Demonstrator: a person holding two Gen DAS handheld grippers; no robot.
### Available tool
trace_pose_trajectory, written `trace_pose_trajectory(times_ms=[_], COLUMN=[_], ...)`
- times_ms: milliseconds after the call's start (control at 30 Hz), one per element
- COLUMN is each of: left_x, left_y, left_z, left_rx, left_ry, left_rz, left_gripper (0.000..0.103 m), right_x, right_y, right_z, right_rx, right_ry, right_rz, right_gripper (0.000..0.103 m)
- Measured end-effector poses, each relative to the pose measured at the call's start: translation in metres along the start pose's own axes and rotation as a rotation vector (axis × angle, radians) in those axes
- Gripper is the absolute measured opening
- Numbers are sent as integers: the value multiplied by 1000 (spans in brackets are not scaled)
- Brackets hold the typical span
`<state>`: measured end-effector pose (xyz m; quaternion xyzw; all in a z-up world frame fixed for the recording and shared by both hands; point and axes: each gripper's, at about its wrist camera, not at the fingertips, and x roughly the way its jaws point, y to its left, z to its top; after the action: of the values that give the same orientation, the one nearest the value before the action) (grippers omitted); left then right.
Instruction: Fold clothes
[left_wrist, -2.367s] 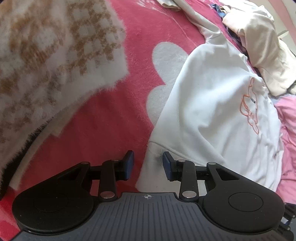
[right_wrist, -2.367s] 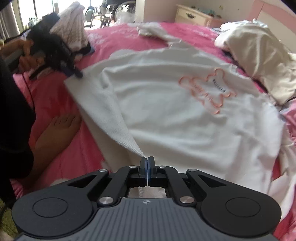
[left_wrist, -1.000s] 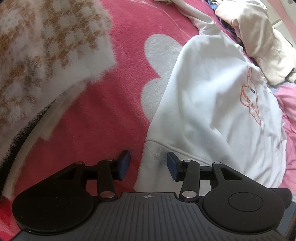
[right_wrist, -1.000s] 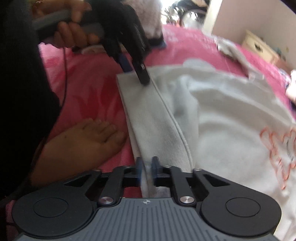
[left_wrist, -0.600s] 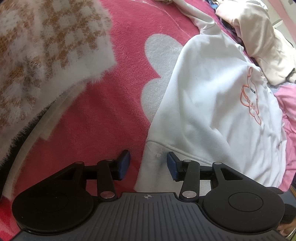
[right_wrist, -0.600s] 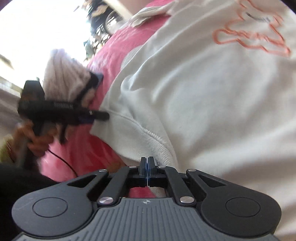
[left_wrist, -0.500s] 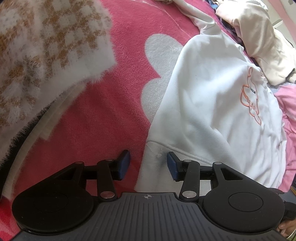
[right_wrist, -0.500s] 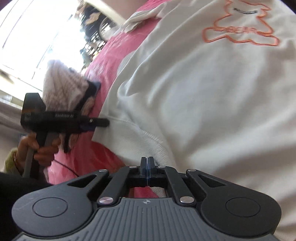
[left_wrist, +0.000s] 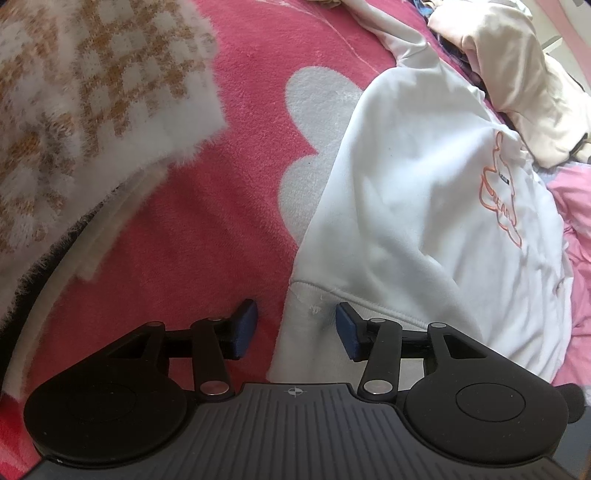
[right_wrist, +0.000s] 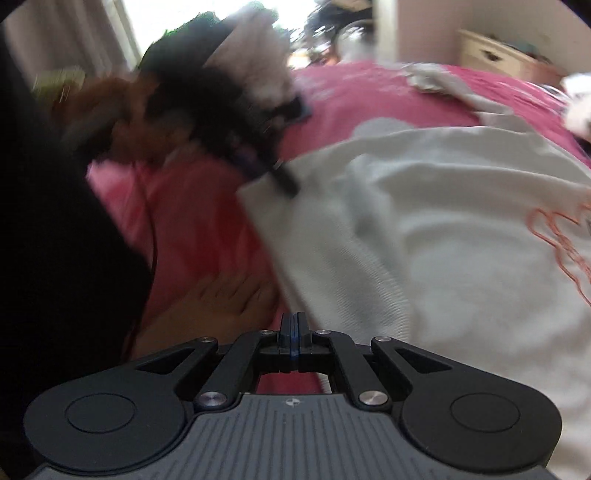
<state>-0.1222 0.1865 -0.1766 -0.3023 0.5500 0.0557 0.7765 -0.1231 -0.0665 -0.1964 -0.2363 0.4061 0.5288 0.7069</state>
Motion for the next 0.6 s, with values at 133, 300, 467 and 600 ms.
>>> trace_pose_trajectory(times_ms=[133, 300, 467, 600], left_x=[0, 1, 1, 1], left_y=[-1, -1, -2, -3], left_z=[0, 1, -1, -2], left_rx=[12, 8, 9, 9], left_ry=[2, 8, 5, 4], left_rz=[0, -2, -1, 1], left_gripper=[48, 49, 49, 50], right_x=[14, 10, 13, 16], right_y=[-6, -11, 2, 12], right_z=[-1, -2, 0, 2], right_rx=[-30, 0, -80, -158], right_ry=[38, 25, 27, 34], right_rz=[-54, -55, -39, -42], right_gripper=[0, 0, 10, 16])
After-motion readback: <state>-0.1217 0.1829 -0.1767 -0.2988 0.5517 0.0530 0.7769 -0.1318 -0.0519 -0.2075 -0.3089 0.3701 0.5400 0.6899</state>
